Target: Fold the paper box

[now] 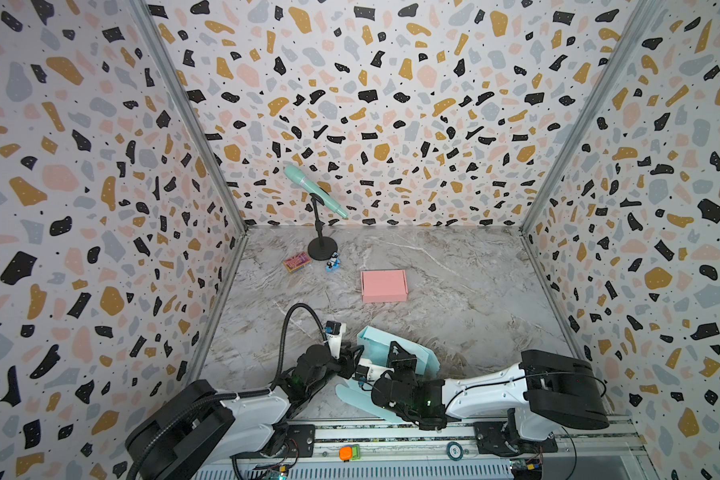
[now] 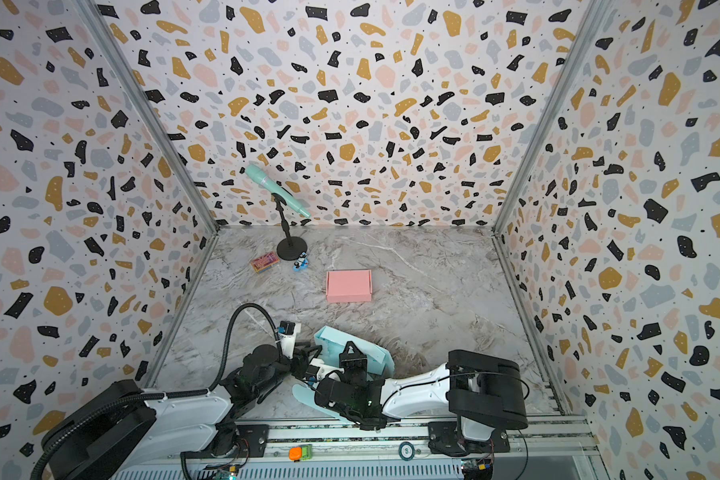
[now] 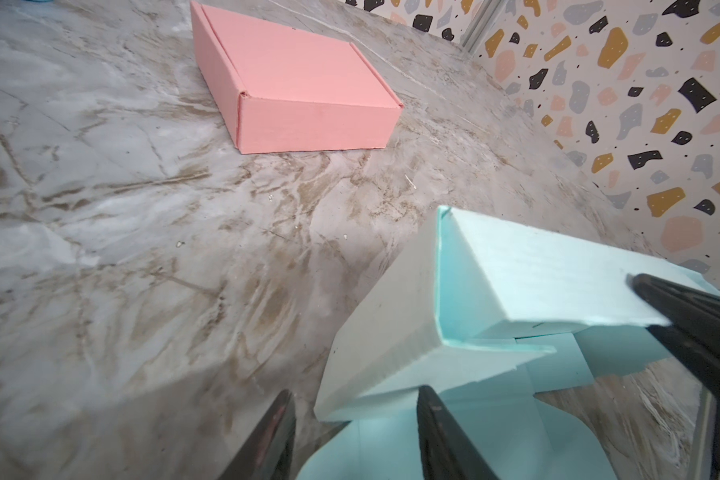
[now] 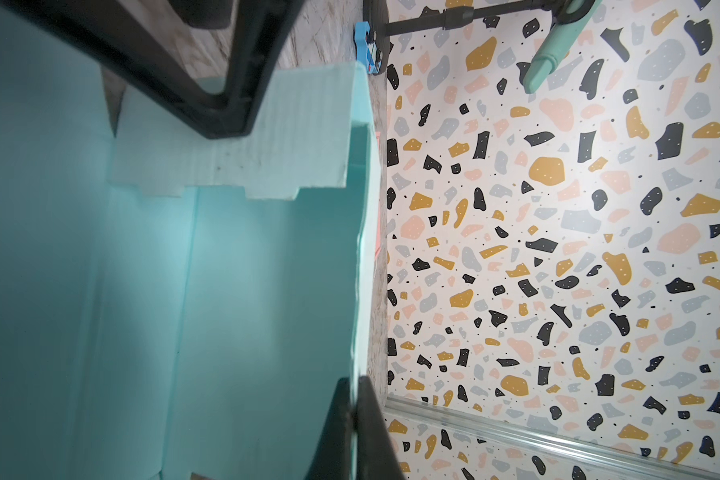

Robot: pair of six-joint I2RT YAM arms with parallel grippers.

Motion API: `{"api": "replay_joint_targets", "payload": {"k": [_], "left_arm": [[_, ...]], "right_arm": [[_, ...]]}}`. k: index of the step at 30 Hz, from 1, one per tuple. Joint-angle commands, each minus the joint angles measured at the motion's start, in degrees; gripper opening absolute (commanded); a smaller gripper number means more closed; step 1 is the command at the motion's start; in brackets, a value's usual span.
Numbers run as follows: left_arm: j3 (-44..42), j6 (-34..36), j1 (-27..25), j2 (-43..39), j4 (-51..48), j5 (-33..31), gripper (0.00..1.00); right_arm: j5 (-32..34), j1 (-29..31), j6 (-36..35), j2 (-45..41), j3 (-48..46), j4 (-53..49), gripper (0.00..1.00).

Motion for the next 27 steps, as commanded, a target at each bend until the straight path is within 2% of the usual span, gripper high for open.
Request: {"api": "replay_joint_targets", "payload": {"k": [1,7,12,27], "left_arm": [[2.3,2.3,-0.5,1.6,4.6,-0.8,0.49],[3.7,3.0,-0.6,4.0,7.2,0.4,0.49],[4.8,3.7,-0.6,5.5,6.7,0.1,0.43],[6.6,5.2,-2.2,7.8,4.1,-3.1,0.16]], "right_arm": [[-4.3,0.7,-0.2,0.1,-0.8,-1.8,0.00],[-4.6,1.0,-0.1,-0.2,-1.0,-2.1,0.00],[-4.5,1.0,-0.3,-0.3,-1.1,-1.8,0.00],[-3.9,1.4,1.4,-0.7,-0.4,-1.2,0.00]]}}
